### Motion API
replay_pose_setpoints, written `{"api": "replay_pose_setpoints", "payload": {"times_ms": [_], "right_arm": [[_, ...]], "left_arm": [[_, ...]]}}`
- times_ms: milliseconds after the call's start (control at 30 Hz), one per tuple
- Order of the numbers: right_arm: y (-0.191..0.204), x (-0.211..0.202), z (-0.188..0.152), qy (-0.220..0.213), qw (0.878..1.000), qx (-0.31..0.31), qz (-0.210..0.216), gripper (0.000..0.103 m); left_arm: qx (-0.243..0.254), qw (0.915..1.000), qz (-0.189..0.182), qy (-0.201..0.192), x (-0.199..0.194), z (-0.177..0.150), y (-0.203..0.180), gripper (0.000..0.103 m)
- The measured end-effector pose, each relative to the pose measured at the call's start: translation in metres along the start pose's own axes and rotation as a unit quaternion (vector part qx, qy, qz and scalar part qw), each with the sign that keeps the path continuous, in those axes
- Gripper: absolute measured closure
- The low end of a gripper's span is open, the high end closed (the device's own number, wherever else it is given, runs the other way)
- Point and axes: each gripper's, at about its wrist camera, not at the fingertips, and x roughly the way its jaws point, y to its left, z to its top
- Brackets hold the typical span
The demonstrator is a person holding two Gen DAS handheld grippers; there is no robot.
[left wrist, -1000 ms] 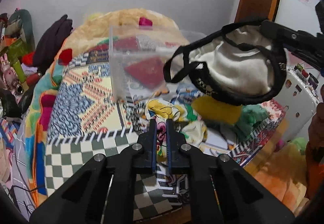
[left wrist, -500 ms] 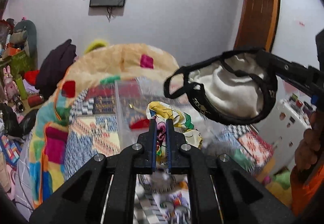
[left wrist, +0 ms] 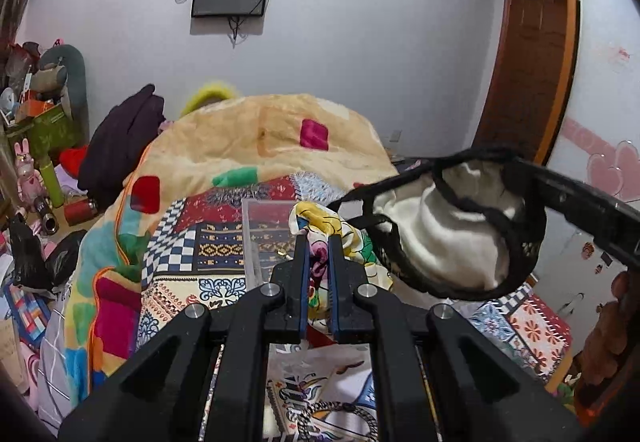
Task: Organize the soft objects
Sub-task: 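Lower the bra and floral scarf into the clear box and open both grippers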
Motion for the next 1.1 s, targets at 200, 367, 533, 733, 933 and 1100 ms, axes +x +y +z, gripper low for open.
{"api": "replay_pose_setpoints", "payload": {"times_ms": [200,367,533,733,933,1100], "right_arm": [[-0.021,0.027,-0.016,0.046,0.999,0.019,-0.015,0.087],[-0.038,0.04,-0.021,0.07,0.996,0.03,-0.037,0.087],[-0.042,0.05,-0.027,0.089,0.993,0.021,-0.069,0.087],[-0.042,0.061,-0.034,0.112,0.989,-0.002,-0.097,0.085],[-0.041,0.056,-0.037,0.126,0.987,-0.013,-0.099,0.06],[-0.04,0.034,-0.033,0.105,0.991,-0.009,-0.083,0.035]], "left_arm": [[0.01,0.9993,0.009,0.035,0.029,-0.011,-0.002,0.096],[0.027,0.9977,0.016,0.059,0.048,-0.02,-0.008,0.096],[0.045,0.9966,0.024,0.065,0.055,-0.024,-0.015,0.095],[0.043,0.9964,0.015,0.072,0.056,-0.022,-0.016,0.087],[0.025,0.9973,0.0,0.069,0.044,-0.019,-0.013,0.067],[0.022,0.9984,-0.01,0.051,0.022,-0.014,-0.012,0.056]]}}
